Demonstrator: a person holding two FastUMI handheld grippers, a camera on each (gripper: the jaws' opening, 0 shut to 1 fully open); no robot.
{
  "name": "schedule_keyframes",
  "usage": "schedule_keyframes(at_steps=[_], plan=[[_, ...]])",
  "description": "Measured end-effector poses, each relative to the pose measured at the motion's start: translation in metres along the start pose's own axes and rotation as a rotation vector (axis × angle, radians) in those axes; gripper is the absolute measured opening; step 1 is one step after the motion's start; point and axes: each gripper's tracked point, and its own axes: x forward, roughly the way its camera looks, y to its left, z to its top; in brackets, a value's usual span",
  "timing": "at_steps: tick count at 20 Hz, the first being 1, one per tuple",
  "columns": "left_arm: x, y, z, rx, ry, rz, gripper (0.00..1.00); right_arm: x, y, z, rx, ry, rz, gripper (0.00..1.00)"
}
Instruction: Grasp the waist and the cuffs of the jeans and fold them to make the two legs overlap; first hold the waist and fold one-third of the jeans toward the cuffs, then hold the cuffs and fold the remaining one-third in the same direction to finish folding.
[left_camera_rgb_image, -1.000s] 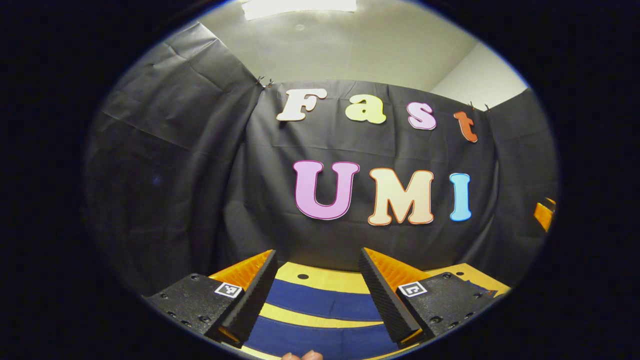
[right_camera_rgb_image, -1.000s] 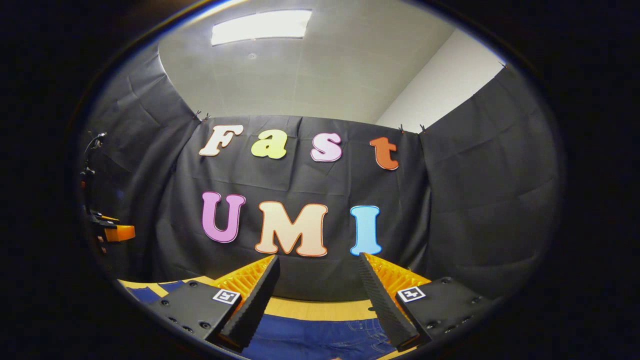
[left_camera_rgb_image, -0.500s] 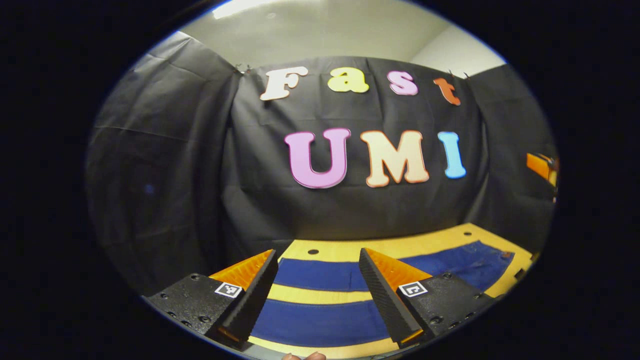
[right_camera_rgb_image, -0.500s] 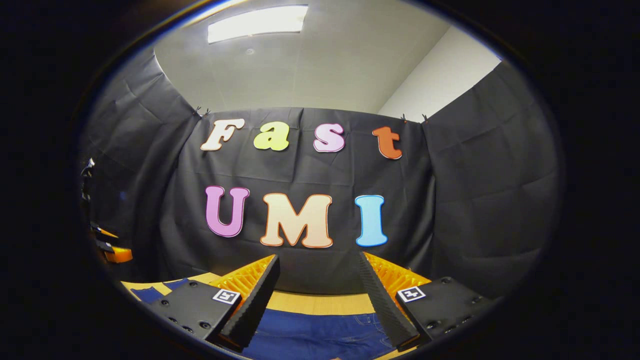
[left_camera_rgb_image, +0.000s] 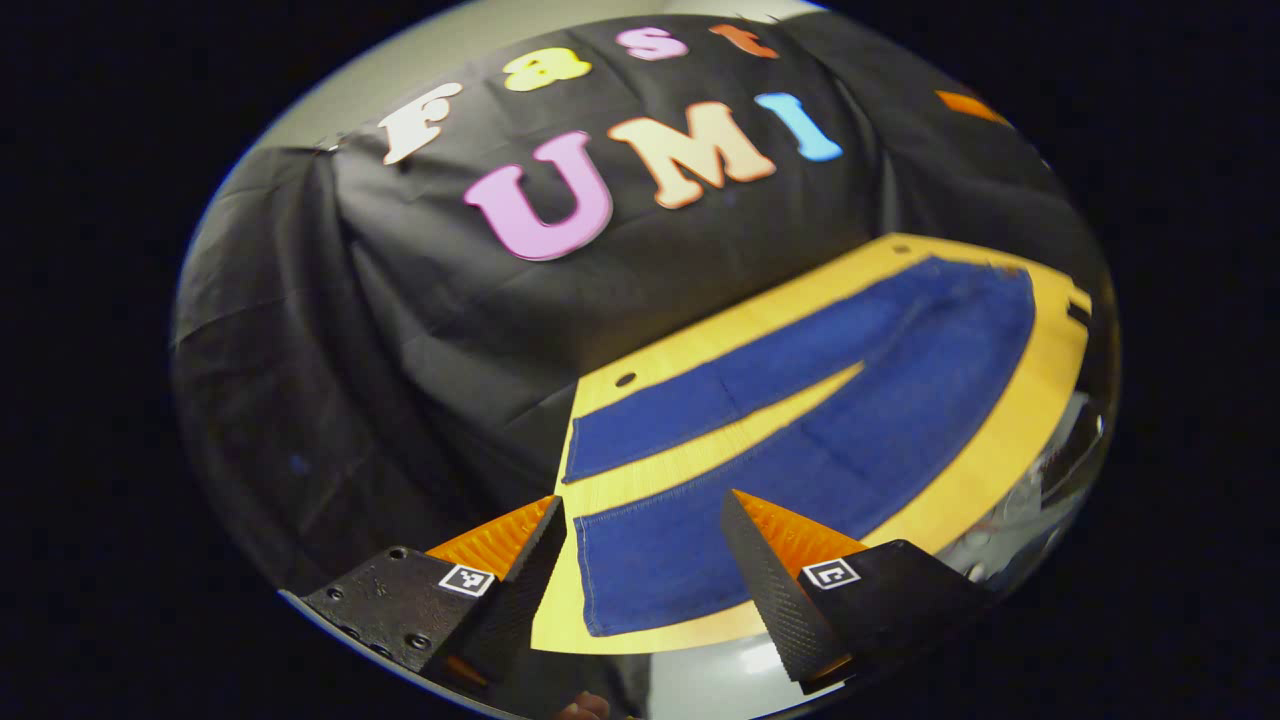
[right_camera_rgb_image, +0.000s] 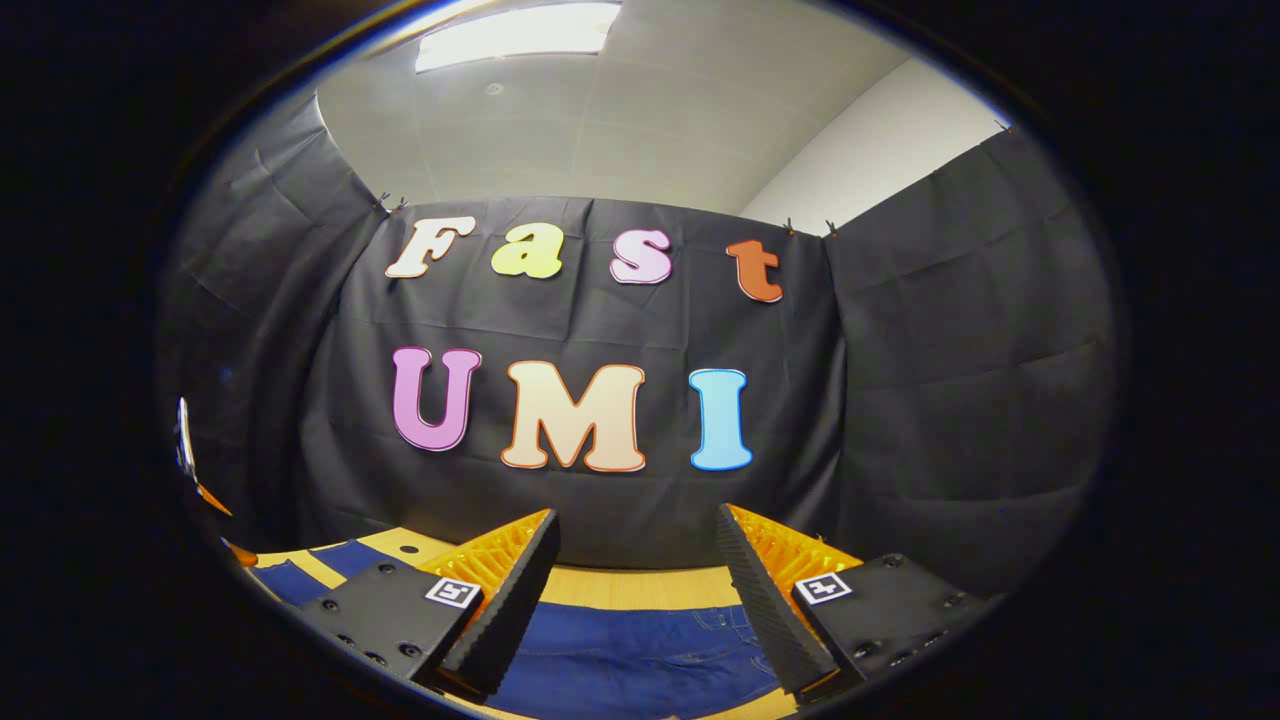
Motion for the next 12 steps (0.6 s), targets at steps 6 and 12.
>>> schedule_keyframes(at_steps=[6, 12], plan=[[0.025, -0.030, -0.077, 0.236, 0.154, -0.137, 0.95, -0.016, -0.012, -0.013, -0.070, 0.034, -0.039, 0.98], [0.036, -0.045, -0.125, 0.473, 0.272, -0.233, 0.95, -0.023, -0.031, -0.016, -0.108, 0.061, -0.093, 0.98]])
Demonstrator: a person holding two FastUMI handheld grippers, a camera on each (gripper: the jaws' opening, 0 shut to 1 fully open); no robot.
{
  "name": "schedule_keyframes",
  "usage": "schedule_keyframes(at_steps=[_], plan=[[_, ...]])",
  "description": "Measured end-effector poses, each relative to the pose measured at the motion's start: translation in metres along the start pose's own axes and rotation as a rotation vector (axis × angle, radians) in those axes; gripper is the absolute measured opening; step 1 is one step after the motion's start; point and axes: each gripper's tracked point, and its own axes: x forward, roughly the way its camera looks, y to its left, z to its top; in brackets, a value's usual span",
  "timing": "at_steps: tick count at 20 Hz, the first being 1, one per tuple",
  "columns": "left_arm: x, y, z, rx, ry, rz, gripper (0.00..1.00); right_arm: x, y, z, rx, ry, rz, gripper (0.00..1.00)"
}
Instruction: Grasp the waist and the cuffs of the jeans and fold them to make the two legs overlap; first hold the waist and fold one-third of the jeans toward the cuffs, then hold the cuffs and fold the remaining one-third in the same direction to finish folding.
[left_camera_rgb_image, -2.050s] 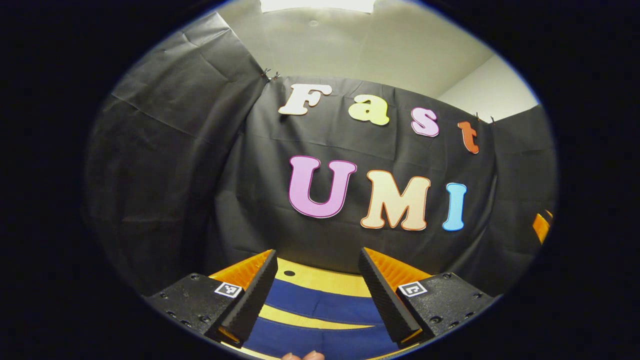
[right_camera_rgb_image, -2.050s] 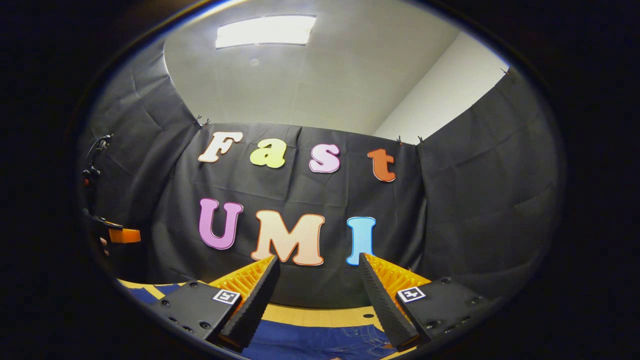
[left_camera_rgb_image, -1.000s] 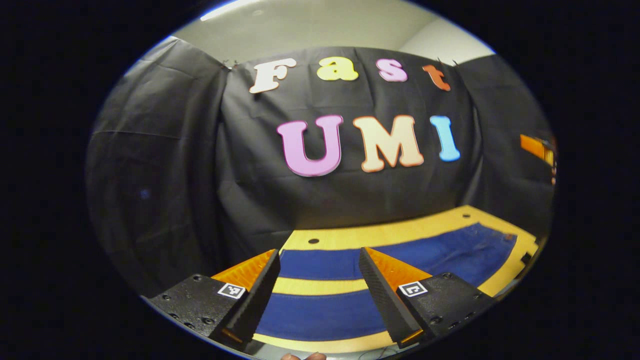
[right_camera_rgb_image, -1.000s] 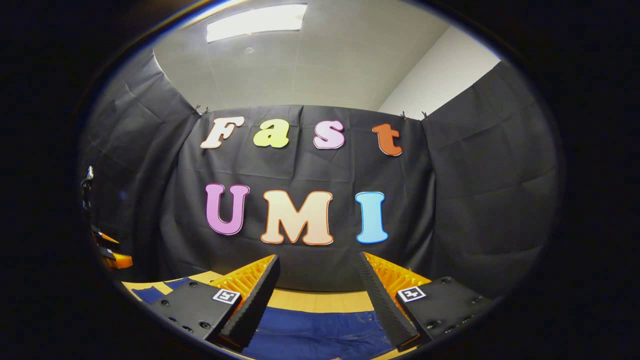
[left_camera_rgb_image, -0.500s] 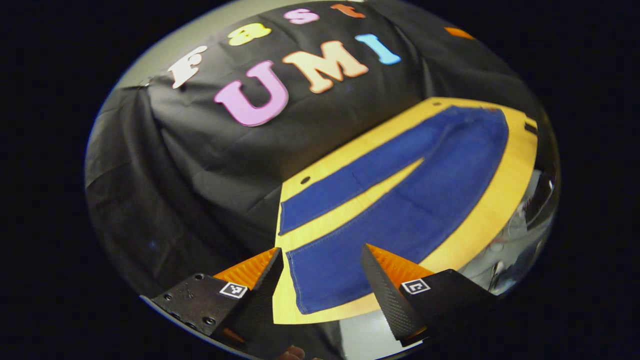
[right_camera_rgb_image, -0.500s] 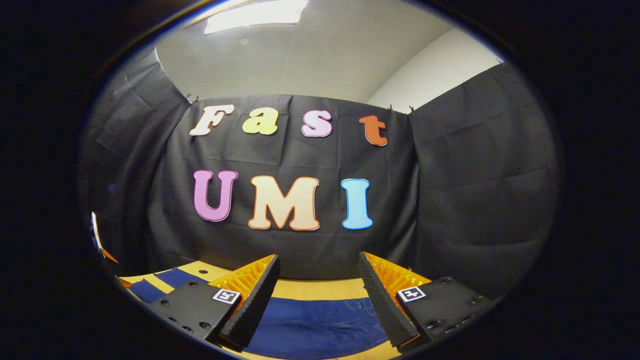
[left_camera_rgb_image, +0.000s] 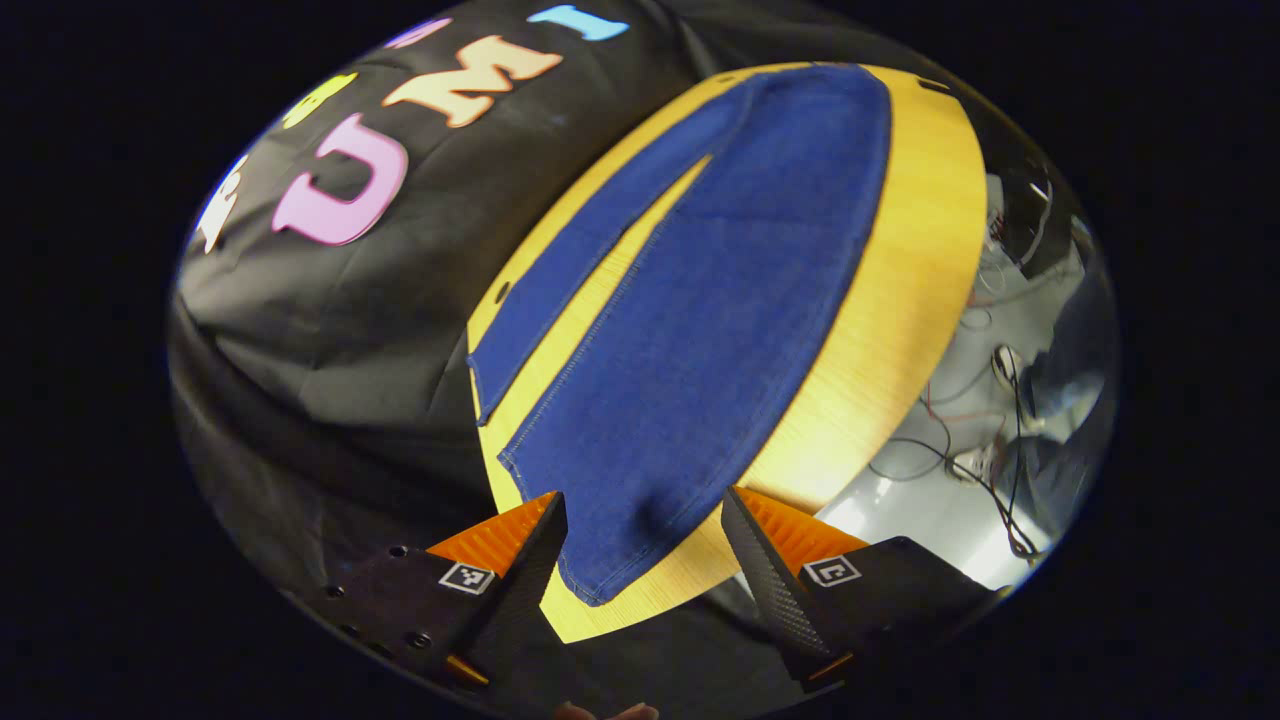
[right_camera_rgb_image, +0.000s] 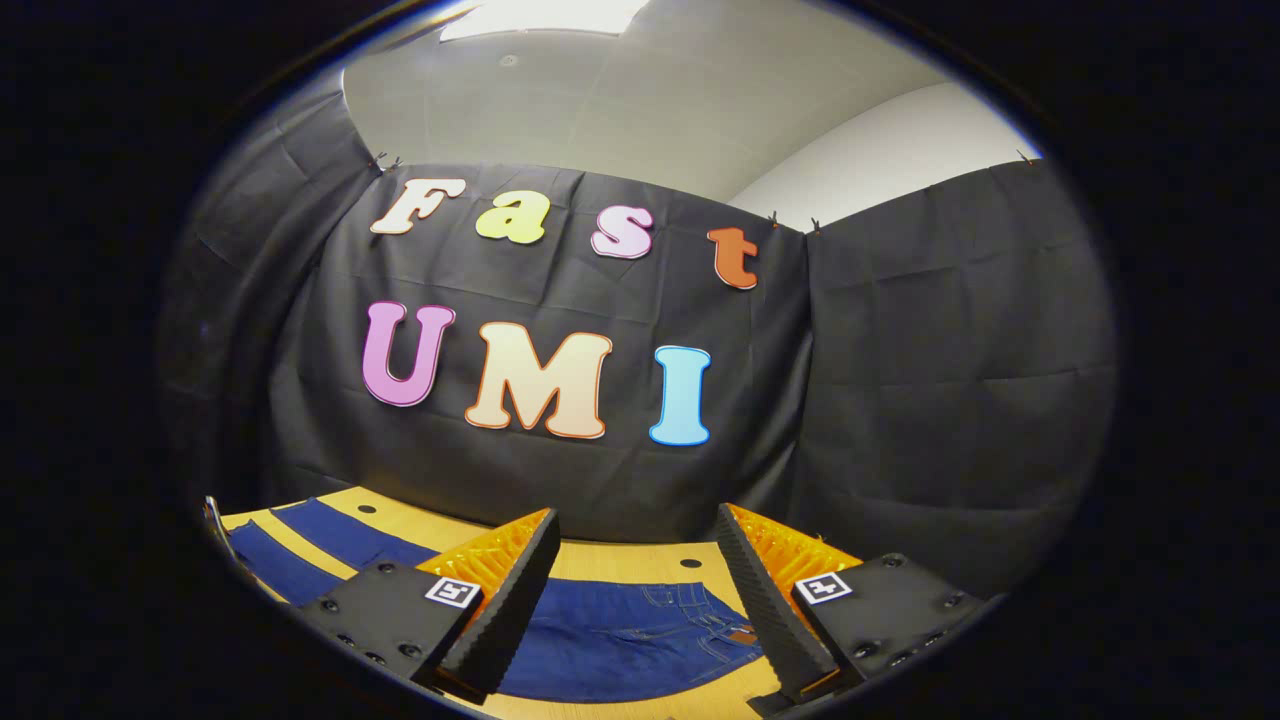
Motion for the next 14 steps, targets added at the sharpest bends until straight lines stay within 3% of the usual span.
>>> schedule_keyframes(at_steps=[5, 8, 10, 12, 14], plan=[[0.019, 0.001, 0.011, 0.130, -0.006, -0.056, 0.88, -0.003, -0.008, 0.000, -0.015, 0.004, -0.030, 0.98], [0.025, -0.007, 0.014, 0.233, 0.018, -0.132, 0.77, -0.006, -0.012, 0.003, -0.022, -0.003, -0.038, 0.98], [0.028, -0.016, 0.011, 0.237, 0.055, -0.194, 0.48, -0.008, -0.017, -0.001, -0.029, 0.007, -0.048, 0.99], [0.032, -0.021, 0.014, 0.200, 0.079, -0.204, 0.18, -0.010, -0.022, -0.006, -0.022, 0.019, -0.061, 0.98], [0.032, -0.020, 0.012, 0.183, 0.089, -0.197, 0.04, -0.011, -0.014, -0.019, 0.020, 0.057, -0.019, 0.98]])
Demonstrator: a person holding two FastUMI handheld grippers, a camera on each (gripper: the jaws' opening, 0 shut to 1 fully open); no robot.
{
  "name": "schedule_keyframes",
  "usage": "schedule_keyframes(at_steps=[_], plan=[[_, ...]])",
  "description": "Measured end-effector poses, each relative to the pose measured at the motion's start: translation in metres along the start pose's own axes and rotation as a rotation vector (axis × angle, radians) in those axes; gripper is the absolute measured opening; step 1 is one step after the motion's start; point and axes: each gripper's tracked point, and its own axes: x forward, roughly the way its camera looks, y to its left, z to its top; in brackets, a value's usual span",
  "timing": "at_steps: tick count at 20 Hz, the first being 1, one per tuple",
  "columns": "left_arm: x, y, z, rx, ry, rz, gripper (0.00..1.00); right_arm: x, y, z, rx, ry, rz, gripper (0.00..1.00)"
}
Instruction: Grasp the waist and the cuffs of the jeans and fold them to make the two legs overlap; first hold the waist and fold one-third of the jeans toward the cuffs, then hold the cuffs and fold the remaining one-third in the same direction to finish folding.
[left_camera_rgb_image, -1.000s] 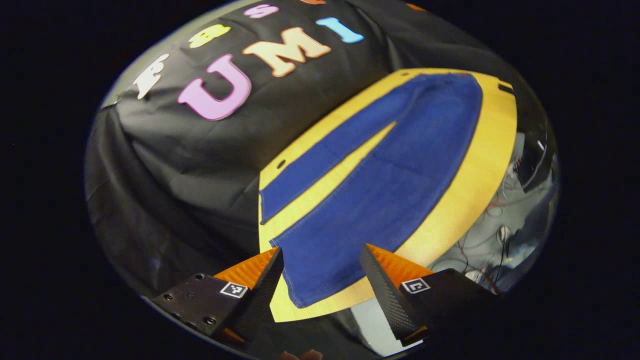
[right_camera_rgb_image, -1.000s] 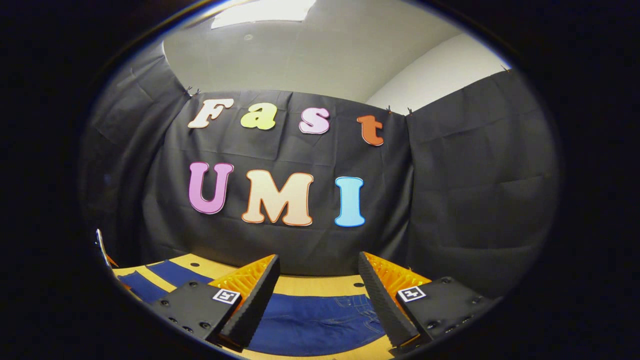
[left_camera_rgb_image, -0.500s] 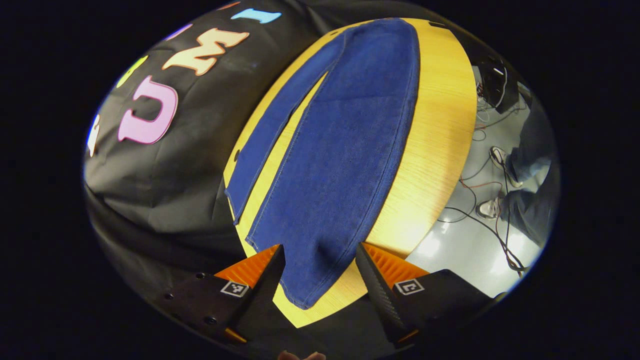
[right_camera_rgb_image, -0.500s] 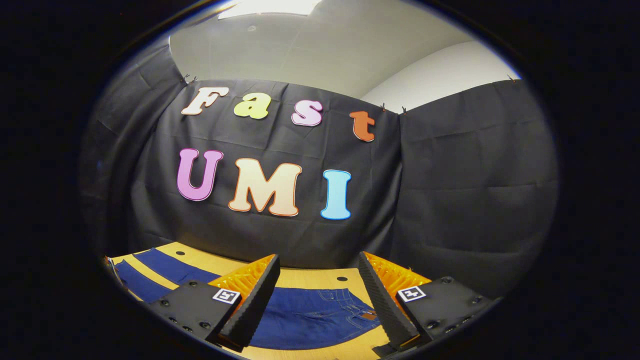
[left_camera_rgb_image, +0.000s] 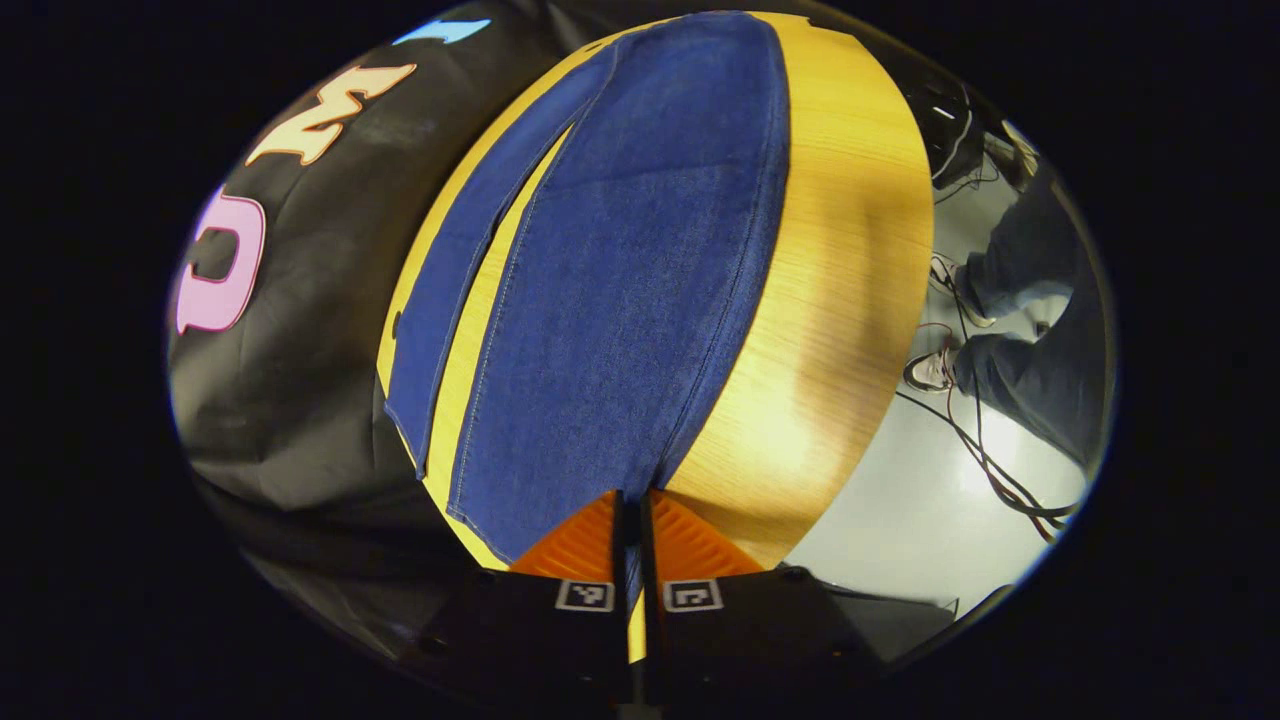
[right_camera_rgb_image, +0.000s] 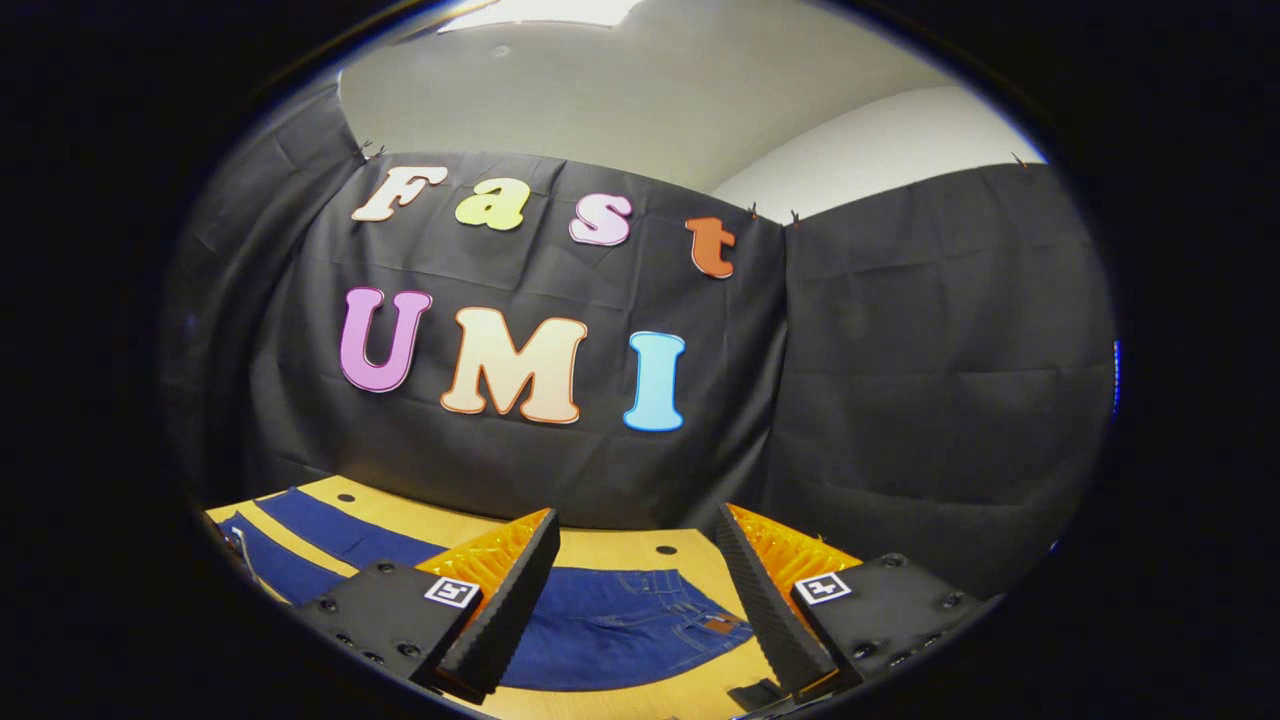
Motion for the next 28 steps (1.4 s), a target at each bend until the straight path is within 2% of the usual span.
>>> schedule_keyframes(at_steps=[1, 3, 6, 8, 12, 15, 22, 28], plan=[[-0.001, 0.000, 0.000, 0.001, 0.000, 0.002, 0.00, 0.001, 0.003, -0.010, 0.017, 0.023, 0.026, 0.98], [-0.002, -0.001, 0.001, -0.030, -0.004, -0.003, 0.00, 0.006, -0.009, -0.029, 0.003, 0.062, 0.038, 0.98], [-0.003, -0.002, 0.000, -0.085, -0.008, -0.015, 0.00, 0.017, -0.035, -0.066, -0.137, 0.141, 0.048, 0.98], [-0.003, -0.002, 0.001, -0.089, -0.009, -0.025, 0.00, 0.022, -0.042, -0.103, -0.236, 0.229, 0.110, 0.98], [-0.002, -0.001, 0.002, -0.124, 0.009, -0.056, 0.00, 0.029, -0.065, -0.171, -0.311, 0.393, 0.178, 0.98], [-0.001, -0.001, 0.003, -0.152, 0.019, -0.073, 0.00, 0.032, -0.057, -0.224, -0.363, 0.497, 0.265, 0.99], [0.001, 0.001, 0.001, -0.169, 0.067, -0.096, 0.00, 0.049, -0.079, -0.303, -0.723, 0.606, 0.336, 0.99], [0.002, 0.002, 0.001, -0.190, 0.088, -0.094, 0.00, 0.061, -0.082, -0.348, -1.119, 0.670, 0.528, 0.99]])
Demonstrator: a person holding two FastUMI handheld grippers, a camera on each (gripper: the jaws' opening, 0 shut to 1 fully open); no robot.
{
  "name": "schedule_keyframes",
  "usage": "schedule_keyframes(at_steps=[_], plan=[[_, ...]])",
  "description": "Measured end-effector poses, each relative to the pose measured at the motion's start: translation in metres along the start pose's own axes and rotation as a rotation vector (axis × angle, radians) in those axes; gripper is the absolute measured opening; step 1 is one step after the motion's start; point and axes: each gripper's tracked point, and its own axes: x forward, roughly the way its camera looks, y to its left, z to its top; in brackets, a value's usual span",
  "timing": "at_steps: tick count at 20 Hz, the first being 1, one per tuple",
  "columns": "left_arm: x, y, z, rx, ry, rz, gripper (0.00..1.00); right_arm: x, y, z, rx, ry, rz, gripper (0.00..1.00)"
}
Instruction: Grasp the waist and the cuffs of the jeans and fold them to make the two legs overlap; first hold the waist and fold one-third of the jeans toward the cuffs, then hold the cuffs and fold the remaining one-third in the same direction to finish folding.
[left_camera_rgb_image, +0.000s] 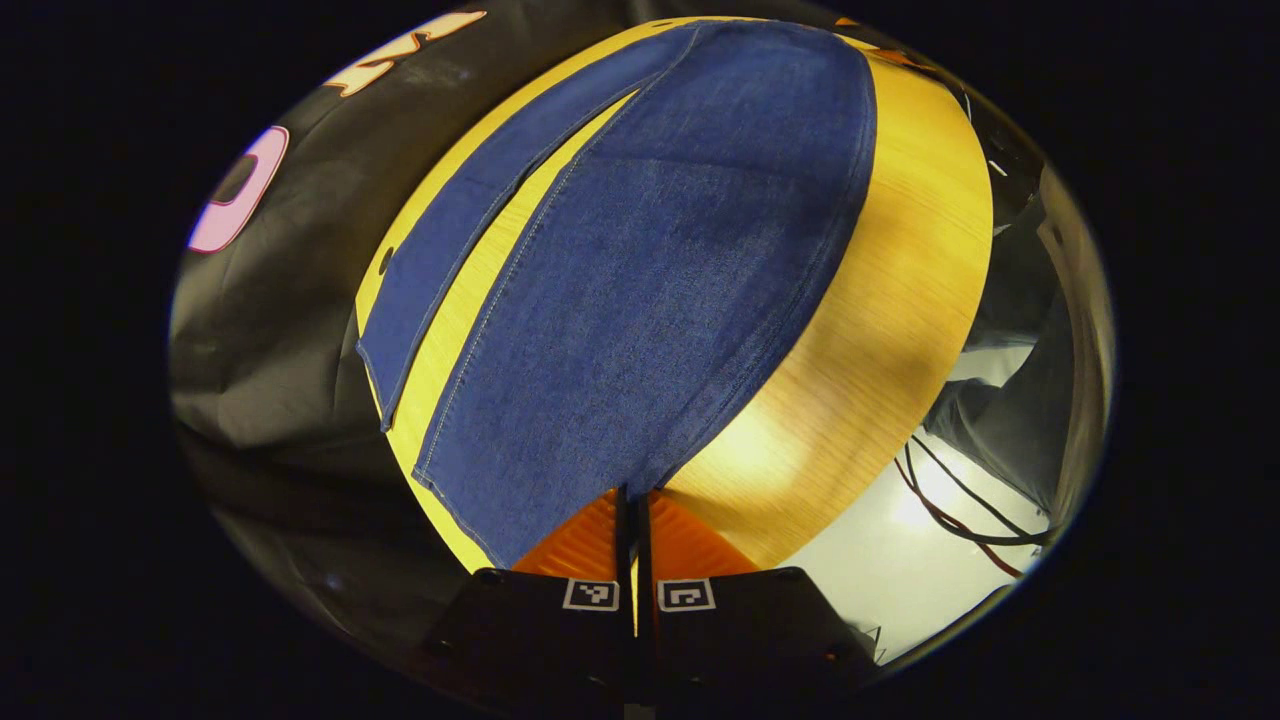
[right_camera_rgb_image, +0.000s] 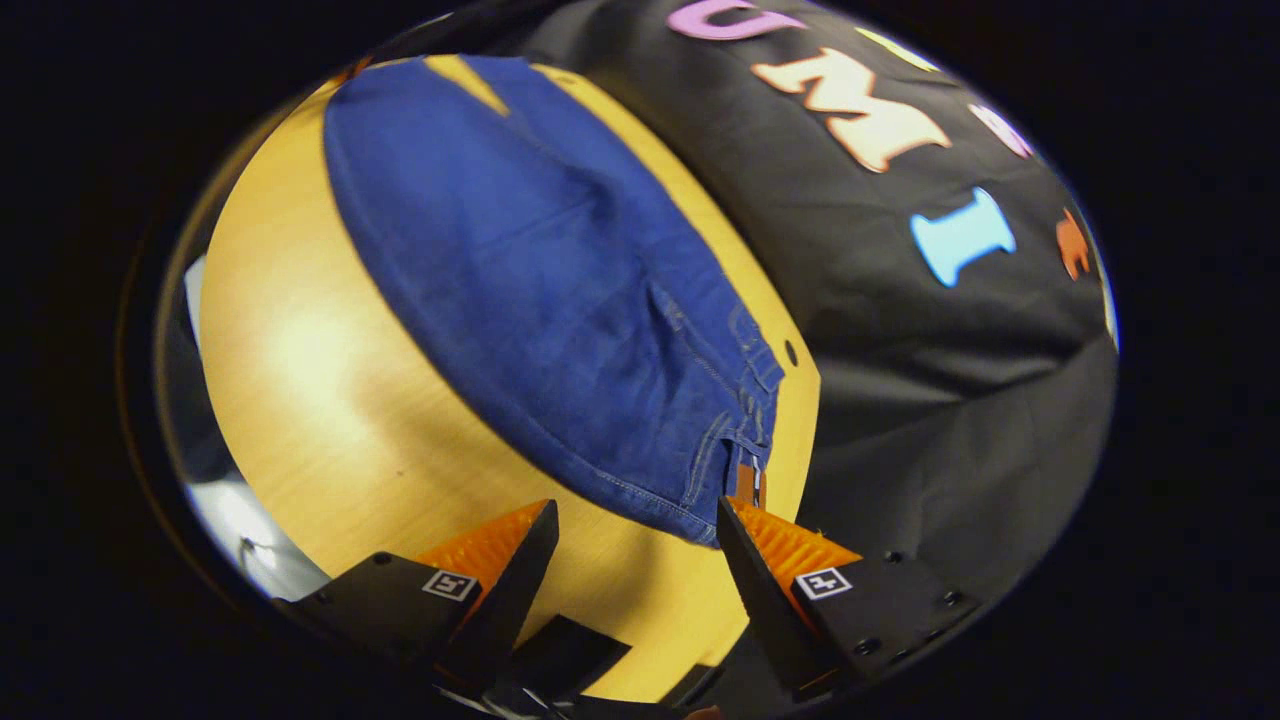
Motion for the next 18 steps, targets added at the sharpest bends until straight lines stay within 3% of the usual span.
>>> schedule_keyframes(at_steps=[3, 4, 7, 8, 9, 11, 13, 14, 16, 18], plan=[[0.001, 0.000, 0.000, 0.006, 0.014, 0.004, 0.00, 0.013, 0.003, 0.005, -0.215, 0.005, 0.001, 0.96], [0.001, 0.000, 0.000, 0.003, 0.015, 0.004, 0.00, 0.019, 0.001, 0.007, -0.247, -0.004, -0.003, 0.90], [0.002, 0.001, 0.000, -0.014, 0.018, 0.002, 0.00, 0.035, -0.004, 0.004, -0.250, 0.025, 0.014, 0.89], [0.002, 0.001, 0.000, -0.018, 0.026, 0.002, 0.00, 0.040, -0.002, 0.003, -0.245, 0.049, 0.041, 0.84], [0.002, 0.001, 0.001, -0.016, 0.031, 0.002, 0.00, 0.046, 0.000, -0.001, -0.240, 0.071, 0.061, 0.77], [0.002, 0.001, 0.001, -0.009, 0.039, 0.005, 0.00, 0.052, 0.007, -0.003, -0.251, 0.086, 0.096, 0.51], [0.002, 0.001, 0.001, -0.021, 0.039, 0.015, 0.00, 0.051, 0.007, -0.003, -0.312, 0.076, 0.059, 0.34], [0.002, 0.002, 0.002, -0.035, 0.038, 0.025, 0.01, 0.050, 0.001, -0.004, -0.316, 0.071, 0.025, 0.15], [0.003, 0.005, 0.000, -0.076, 0.040, 0.058, 0.00, 0.049, 0.004, -0.001, -0.242, 0.071, 0.013, 0.04], [0.005, 0.007, 0.001, -0.109, 0.043, 0.070, 0.00, 0.049, 0.001, -0.004, -0.151, 0.076, 0.006, 0.03]])
